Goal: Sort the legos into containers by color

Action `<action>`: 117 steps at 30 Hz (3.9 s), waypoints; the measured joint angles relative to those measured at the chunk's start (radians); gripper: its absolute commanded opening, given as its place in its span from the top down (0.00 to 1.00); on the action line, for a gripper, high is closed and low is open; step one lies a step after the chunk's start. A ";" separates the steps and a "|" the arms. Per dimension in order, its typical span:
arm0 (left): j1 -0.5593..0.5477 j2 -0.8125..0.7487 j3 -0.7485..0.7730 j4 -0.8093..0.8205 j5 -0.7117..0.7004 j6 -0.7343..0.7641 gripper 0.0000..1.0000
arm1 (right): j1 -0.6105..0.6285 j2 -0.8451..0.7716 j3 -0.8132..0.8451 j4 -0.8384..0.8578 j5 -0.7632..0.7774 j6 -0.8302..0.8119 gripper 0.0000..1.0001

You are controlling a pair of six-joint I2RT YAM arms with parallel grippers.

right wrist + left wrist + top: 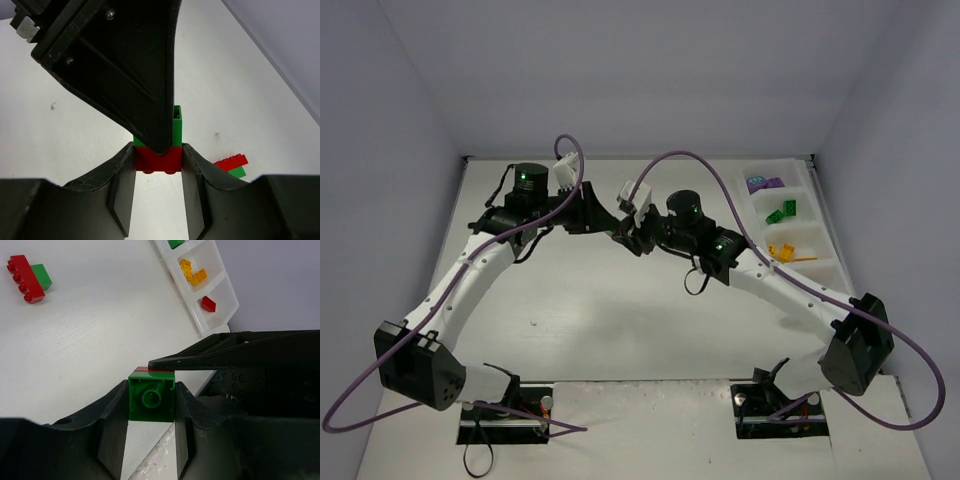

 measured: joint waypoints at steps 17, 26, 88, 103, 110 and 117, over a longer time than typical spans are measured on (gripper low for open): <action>-0.004 -0.016 -0.005 0.022 0.008 -0.004 1.00 | -0.065 -0.023 -0.166 -0.134 0.142 0.047 1.00; -0.005 -0.084 -0.086 -0.012 -0.082 0.036 1.00 | -0.255 -0.092 -0.217 -0.187 0.343 0.258 1.00; -0.005 -0.039 -0.097 -0.043 -0.110 0.085 1.00 | -0.949 -0.351 -0.392 -0.469 0.441 0.735 0.32; -0.013 0.036 -0.059 0.077 -0.106 -0.101 1.00 | -0.317 -0.288 -0.156 -0.112 0.024 0.437 0.20; -0.018 0.043 -0.020 0.071 -0.060 -0.113 1.00 | -0.211 -0.138 -0.029 -0.090 -0.116 0.300 0.23; -0.018 0.043 -0.015 0.053 -0.043 -0.113 1.00 | -0.147 -0.044 0.045 -0.095 -0.207 0.205 0.28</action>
